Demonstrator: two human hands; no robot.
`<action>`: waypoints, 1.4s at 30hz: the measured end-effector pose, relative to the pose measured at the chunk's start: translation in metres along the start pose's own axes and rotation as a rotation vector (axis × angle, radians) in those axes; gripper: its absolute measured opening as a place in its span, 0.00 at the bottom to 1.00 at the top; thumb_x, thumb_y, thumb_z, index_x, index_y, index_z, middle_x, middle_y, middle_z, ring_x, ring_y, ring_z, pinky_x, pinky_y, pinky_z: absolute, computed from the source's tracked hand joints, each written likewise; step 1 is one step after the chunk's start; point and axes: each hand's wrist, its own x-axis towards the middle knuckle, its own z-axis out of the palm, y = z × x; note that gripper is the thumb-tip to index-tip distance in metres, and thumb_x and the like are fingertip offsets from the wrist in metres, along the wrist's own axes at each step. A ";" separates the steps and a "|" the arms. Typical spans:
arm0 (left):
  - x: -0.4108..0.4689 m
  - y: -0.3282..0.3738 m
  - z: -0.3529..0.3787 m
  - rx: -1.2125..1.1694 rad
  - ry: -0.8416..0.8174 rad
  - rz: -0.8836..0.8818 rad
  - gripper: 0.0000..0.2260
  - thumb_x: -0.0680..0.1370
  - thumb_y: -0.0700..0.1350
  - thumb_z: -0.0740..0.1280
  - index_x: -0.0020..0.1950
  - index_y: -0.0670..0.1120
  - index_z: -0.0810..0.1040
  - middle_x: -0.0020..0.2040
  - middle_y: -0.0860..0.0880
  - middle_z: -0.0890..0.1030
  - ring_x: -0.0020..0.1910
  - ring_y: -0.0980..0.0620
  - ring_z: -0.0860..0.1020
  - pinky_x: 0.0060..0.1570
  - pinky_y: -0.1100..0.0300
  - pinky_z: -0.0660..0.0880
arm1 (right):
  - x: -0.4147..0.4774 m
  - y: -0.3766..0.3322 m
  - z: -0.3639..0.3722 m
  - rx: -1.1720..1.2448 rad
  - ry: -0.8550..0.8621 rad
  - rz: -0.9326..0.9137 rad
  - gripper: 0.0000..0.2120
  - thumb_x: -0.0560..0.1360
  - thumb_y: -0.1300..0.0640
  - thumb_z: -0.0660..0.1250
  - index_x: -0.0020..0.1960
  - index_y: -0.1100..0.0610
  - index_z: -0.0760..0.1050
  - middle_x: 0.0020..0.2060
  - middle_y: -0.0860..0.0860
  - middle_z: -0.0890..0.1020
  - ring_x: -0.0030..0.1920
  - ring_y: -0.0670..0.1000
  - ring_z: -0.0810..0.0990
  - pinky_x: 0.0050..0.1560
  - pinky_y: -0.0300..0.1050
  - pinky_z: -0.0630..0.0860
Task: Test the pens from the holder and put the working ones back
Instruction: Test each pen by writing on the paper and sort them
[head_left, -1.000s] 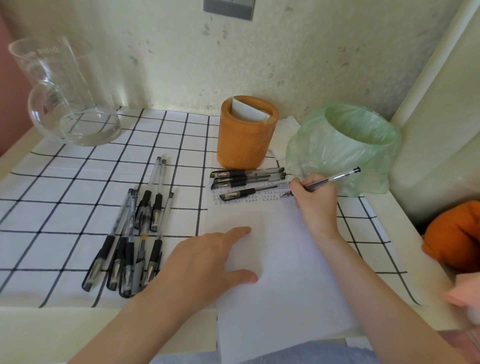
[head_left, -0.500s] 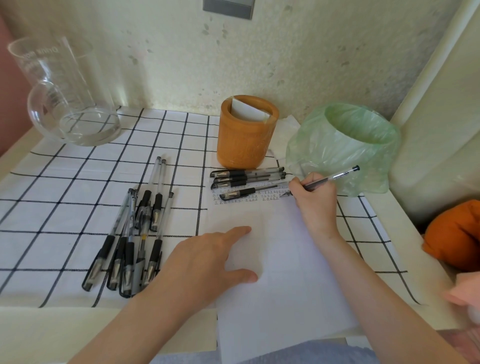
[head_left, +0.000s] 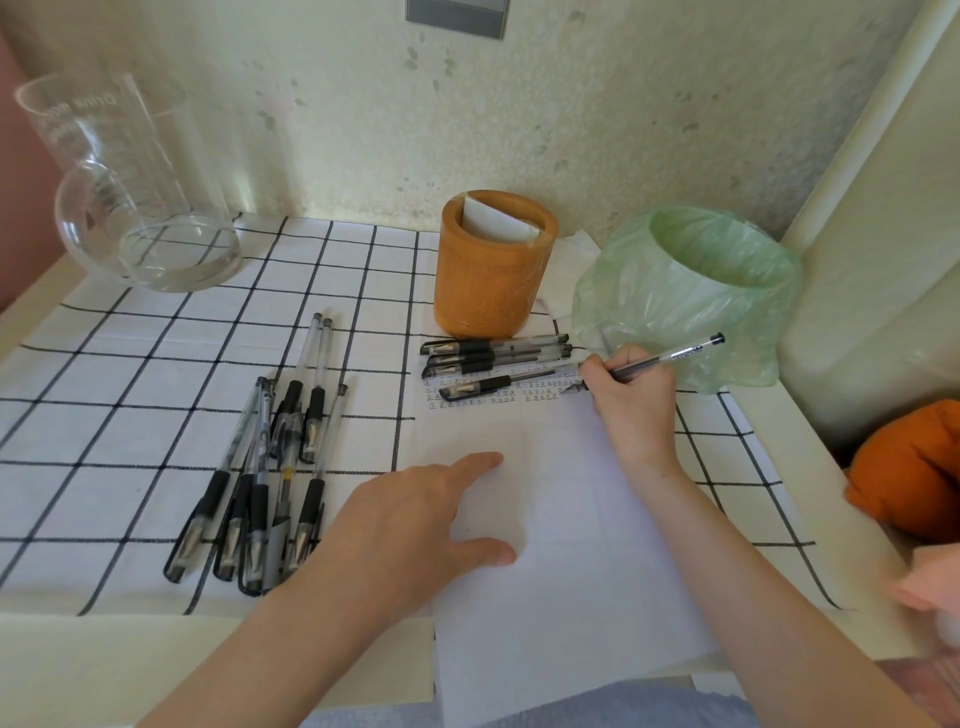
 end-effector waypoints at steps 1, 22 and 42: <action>0.000 0.000 0.000 0.002 -0.002 0.000 0.32 0.71 0.65 0.63 0.72 0.65 0.54 0.35 0.57 0.65 0.37 0.57 0.67 0.33 0.65 0.62 | 0.000 0.000 0.000 -0.007 -0.003 -0.001 0.16 0.71 0.65 0.66 0.29 0.56 0.64 0.24 0.53 0.67 0.28 0.50 0.63 0.29 0.40 0.61; 0.000 0.000 0.001 0.003 0.012 0.003 0.32 0.71 0.65 0.63 0.72 0.65 0.54 0.35 0.57 0.66 0.38 0.57 0.67 0.34 0.64 0.62 | -0.002 -0.004 0.001 -0.019 -0.004 -0.004 0.16 0.70 0.68 0.65 0.30 0.57 0.62 0.25 0.54 0.66 0.29 0.51 0.63 0.26 0.37 0.61; 0.001 0.000 0.001 -0.002 -0.003 0.002 0.32 0.71 0.65 0.63 0.72 0.64 0.54 0.35 0.58 0.65 0.36 0.57 0.66 0.32 0.66 0.61 | -0.002 -0.004 0.000 -0.023 -0.029 0.002 0.17 0.70 0.68 0.66 0.29 0.56 0.62 0.24 0.52 0.66 0.28 0.50 0.63 0.25 0.37 0.60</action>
